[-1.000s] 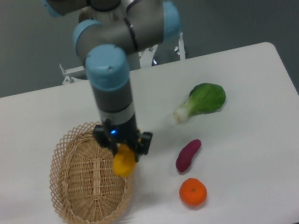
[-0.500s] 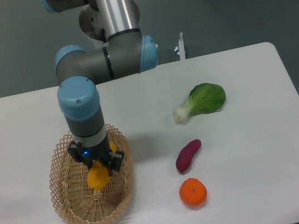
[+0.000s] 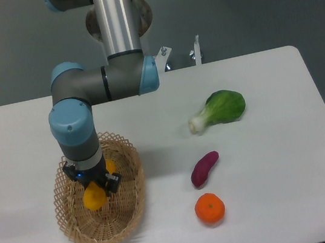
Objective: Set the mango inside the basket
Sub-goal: 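Open the gripper to release the mango into the basket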
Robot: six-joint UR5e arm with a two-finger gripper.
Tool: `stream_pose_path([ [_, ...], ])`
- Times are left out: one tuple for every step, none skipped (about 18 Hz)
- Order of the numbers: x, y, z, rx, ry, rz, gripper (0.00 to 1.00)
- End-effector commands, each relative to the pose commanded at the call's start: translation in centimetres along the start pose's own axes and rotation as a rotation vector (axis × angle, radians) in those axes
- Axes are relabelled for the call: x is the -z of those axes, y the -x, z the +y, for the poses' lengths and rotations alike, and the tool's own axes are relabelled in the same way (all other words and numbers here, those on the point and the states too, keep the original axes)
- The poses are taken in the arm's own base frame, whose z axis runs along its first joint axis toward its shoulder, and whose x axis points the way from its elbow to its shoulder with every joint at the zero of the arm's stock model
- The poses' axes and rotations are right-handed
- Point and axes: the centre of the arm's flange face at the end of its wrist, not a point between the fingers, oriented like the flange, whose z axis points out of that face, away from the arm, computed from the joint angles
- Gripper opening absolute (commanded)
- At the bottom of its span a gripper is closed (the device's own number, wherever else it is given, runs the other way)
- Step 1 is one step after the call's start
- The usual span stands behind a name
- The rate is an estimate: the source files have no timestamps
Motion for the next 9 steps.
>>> stream_pose_path([
  [0.2, 0.1, -0.1, 0.000, -0.002, -0.005, 0.96],
  [0.6, 0.2, -0.2, -0.001, -0.007, -0.012, 1.00],
  [0.9, 0.3, -0.3, -0.001, -0.011, -0.014, 1.00],
  [1.4, 0.4, -0.5, -0.002, -0.020, -0.019, 1.00],
  [1.7, 0.5, -0.6, -0.002, -0.026, -0.023, 1.00],
  [2.3, 0.8, -0.8, -0.001, -0.035, -0.031, 1.00],
  [3.0, 1.4, -1.0, 0.004, -0.045, -0.043, 1.00],
  [4.1, 2.6, -0.7, 0.020, -0.052, -0.063, 1.00],
  [5.5, 4.4, -0.1, 0.045, -0.060, -0.092, 1.00],
])
